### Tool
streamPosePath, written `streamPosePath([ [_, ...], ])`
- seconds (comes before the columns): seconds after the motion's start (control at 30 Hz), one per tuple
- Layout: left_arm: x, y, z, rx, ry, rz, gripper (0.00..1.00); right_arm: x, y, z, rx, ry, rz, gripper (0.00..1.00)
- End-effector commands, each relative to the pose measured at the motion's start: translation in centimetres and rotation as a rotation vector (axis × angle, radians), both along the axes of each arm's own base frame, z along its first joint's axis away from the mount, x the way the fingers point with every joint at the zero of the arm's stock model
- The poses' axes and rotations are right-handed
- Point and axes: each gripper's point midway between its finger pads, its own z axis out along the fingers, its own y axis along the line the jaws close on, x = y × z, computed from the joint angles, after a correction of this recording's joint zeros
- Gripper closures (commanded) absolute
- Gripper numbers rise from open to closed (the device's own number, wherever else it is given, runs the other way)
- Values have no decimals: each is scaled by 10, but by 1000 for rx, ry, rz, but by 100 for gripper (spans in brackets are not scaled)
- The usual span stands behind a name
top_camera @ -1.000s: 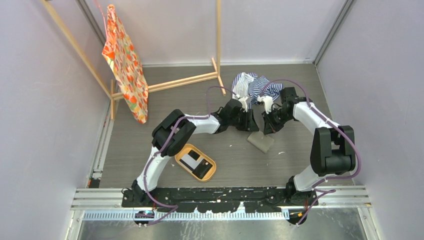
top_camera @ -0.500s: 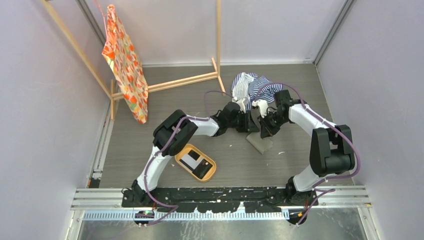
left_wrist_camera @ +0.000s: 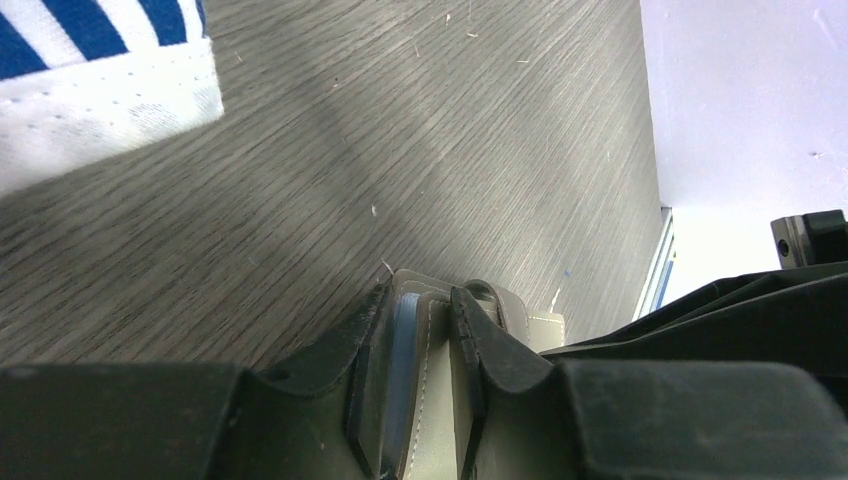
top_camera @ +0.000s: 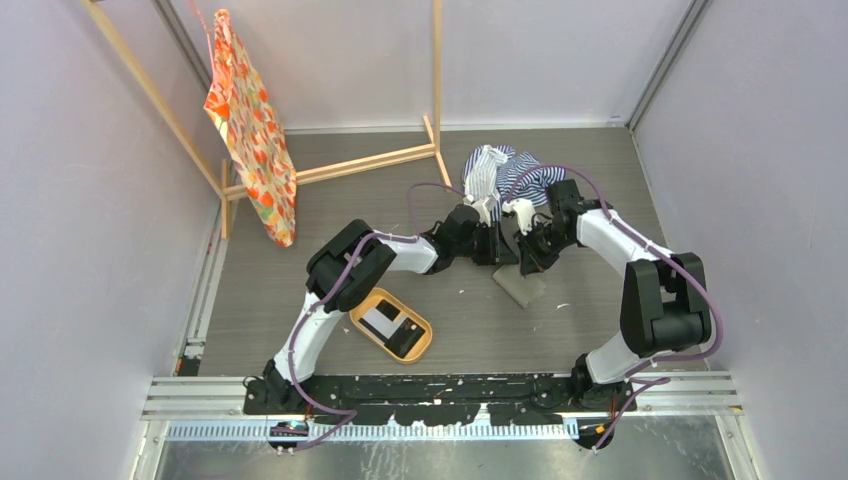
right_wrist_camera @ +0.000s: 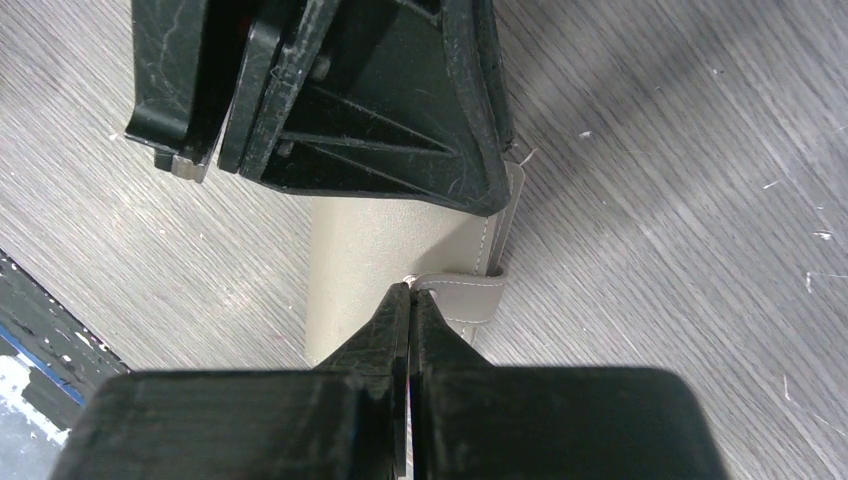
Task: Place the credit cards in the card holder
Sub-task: Close the card holder at the center of the board.
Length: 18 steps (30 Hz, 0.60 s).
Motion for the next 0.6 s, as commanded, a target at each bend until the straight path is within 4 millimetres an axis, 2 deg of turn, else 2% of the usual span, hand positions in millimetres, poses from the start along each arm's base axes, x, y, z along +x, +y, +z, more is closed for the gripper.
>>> streamPosePath([
  [0.0,-60,60,-121,354,228,-44,74,3,7,18,30,-60,18,99],
  [0.1,-60,60,-122,356,231,-43,74,0,7,20,35,-60,32,99],
  [0.57,-61,60,-124,352,235,-47,75,-6,9,2,-41,-24,77,99],
])
